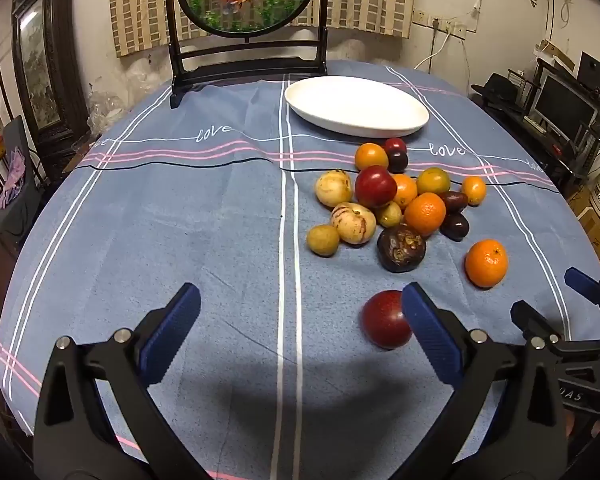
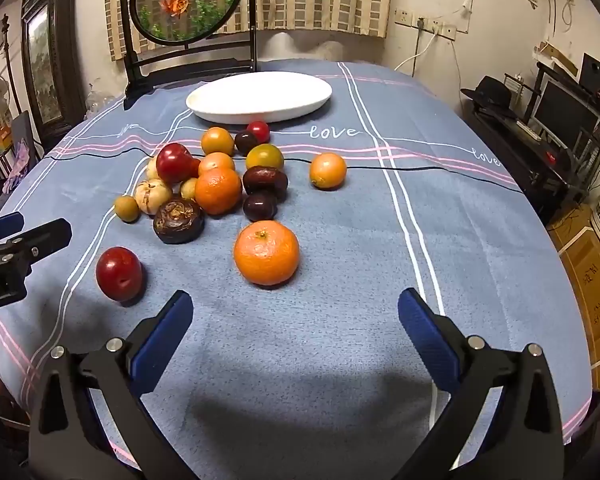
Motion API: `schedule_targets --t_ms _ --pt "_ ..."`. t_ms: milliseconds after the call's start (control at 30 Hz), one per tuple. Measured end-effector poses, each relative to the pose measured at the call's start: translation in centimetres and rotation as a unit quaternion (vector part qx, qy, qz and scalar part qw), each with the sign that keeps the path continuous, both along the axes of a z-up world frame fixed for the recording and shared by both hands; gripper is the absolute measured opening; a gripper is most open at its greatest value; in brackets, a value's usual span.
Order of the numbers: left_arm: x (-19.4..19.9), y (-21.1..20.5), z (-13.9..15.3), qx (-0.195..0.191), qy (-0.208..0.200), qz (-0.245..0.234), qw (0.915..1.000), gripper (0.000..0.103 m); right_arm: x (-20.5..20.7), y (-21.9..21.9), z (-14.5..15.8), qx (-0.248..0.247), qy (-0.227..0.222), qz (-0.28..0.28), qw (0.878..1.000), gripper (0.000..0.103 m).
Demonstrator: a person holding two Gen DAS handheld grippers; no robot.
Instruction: Organize fruits
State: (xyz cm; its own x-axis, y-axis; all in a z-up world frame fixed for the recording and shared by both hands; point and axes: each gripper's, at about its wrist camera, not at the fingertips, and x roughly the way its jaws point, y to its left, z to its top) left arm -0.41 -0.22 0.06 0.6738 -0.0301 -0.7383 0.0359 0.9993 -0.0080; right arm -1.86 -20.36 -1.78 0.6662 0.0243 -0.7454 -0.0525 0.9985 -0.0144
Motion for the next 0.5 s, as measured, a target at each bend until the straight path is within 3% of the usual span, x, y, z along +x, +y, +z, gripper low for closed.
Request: schedule_targets --t_ms 500 --pt "-0.37 -0.18 -0.12 0.002 0.005 -0.001 1.0000 0.101 -0.25 0.20 0.20 -0.002 0.000 0.005 1.000 0.102"
